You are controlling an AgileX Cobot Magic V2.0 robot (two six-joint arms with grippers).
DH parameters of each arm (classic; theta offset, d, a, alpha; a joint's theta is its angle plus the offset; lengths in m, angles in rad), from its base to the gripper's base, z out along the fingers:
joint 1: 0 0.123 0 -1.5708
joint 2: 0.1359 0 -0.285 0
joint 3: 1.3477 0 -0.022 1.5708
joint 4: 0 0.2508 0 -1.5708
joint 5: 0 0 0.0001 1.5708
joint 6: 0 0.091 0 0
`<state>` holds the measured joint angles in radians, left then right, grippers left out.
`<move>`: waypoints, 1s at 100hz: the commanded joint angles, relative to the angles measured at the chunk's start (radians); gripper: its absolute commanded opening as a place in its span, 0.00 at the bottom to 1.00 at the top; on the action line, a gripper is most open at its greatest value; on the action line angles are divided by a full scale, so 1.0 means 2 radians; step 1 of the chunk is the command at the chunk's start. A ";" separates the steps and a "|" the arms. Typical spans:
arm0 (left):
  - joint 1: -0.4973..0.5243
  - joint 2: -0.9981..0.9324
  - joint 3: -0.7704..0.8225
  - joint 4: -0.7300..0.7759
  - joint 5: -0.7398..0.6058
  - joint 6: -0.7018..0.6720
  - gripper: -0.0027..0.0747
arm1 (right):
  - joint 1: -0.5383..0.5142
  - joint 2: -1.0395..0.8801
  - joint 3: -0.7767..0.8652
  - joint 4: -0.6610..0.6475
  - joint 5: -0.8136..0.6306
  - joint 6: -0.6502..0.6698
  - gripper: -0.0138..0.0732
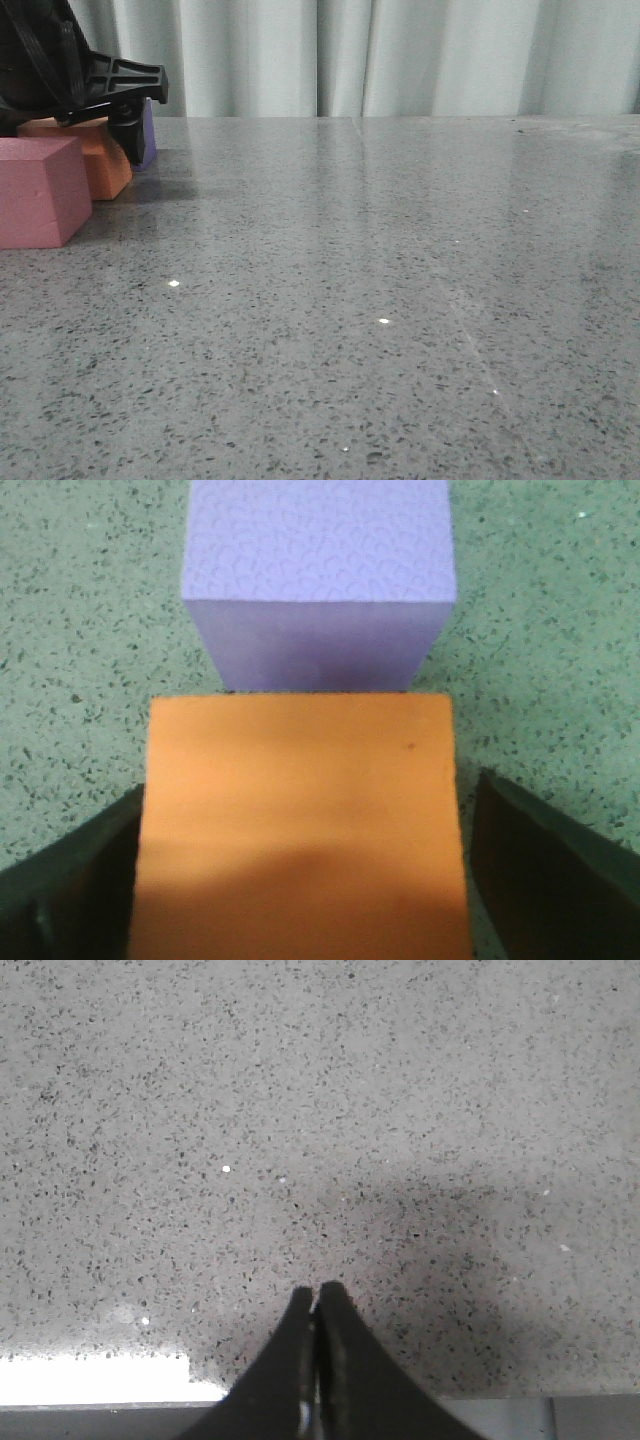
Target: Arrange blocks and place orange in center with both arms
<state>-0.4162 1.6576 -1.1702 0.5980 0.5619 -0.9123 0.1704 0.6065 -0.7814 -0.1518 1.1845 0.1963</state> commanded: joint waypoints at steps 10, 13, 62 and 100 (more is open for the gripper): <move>0.000 -0.048 -0.013 0.008 -0.013 0.002 0.80 | -0.002 0.001 -0.011 -0.006 -0.026 -0.004 0.08; 0.000 -0.056 -0.013 0.008 -0.012 0.003 0.80 | -0.002 0.001 -0.011 -0.006 -0.026 -0.004 0.08; 0.000 -0.223 -0.009 0.002 0.039 0.091 0.80 | -0.002 0.001 -0.011 -0.006 -0.027 -0.004 0.08; 0.000 -0.359 0.106 -0.019 0.089 0.096 0.80 | -0.002 0.001 -0.011 -0.006 -0.027 -0.004 0.08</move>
<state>-0.4162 1.0199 -0.9966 0.5645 0.7667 -0.7210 0.1704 0.6065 -0.7814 -0.1518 1.1804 0.1963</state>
